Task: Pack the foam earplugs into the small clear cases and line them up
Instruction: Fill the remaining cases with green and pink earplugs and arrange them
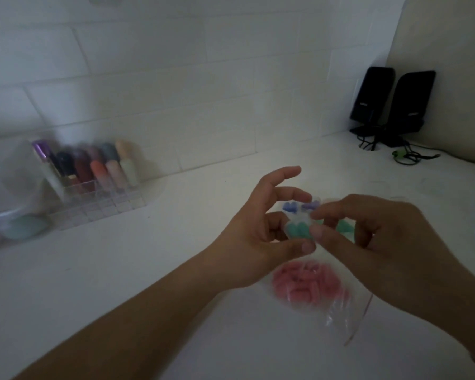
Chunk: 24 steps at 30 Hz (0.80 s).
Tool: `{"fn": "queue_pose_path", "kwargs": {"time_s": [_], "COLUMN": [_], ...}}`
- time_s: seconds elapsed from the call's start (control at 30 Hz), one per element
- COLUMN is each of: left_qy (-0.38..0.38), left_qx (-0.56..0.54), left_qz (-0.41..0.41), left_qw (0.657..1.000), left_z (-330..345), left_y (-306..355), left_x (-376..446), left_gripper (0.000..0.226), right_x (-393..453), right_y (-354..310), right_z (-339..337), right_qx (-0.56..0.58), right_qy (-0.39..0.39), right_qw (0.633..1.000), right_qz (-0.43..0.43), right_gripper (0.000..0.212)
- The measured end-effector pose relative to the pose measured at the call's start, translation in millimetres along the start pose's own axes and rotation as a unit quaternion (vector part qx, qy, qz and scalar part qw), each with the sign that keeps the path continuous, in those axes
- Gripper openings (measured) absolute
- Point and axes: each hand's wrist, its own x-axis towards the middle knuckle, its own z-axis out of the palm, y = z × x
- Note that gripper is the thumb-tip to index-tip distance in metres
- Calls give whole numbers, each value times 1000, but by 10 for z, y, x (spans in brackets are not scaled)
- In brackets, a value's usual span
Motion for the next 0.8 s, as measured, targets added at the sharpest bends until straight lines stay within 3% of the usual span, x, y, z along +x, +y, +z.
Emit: {"fn": "queue_pose_path", "kwargs": {"time_s": [0.07,0.17,0.27,0.37,0.47,0.63,0.8], "left_qy": [4,4,20,68,110,18,-13], "left_qx": [29,70,113,199,305,421,484], "left_qz": [13,33,40,34,24,-11,-19], "left_qw": [1000,997,993,977,946,907,875], "left_z": [10,5,-1,2,40,343,565], "left_y": [24,38,9,9,68,61,-68], "left_x": [-11,-27,-19,70,314,842,1081], "left_gripper": [90,90,81,59,28,26,24], "right_x": [-3,-8,53,186,266,279,265], "right_y": [-38,-87,-62,237,667,1085,1136], "right_z": [-5,-7,-112,-346,-577,-590,-273], "right_qx": [11,25,60,142,187,83,-31], "right_qy": [-8,-29,-33,37,66,-4,-63], "right_qw": [1000,999,996,980,952,953,964], "right_qz": [26,33,50,134,231,291,255], "right_gripper": [2,19,16,5,14,13,17]}}
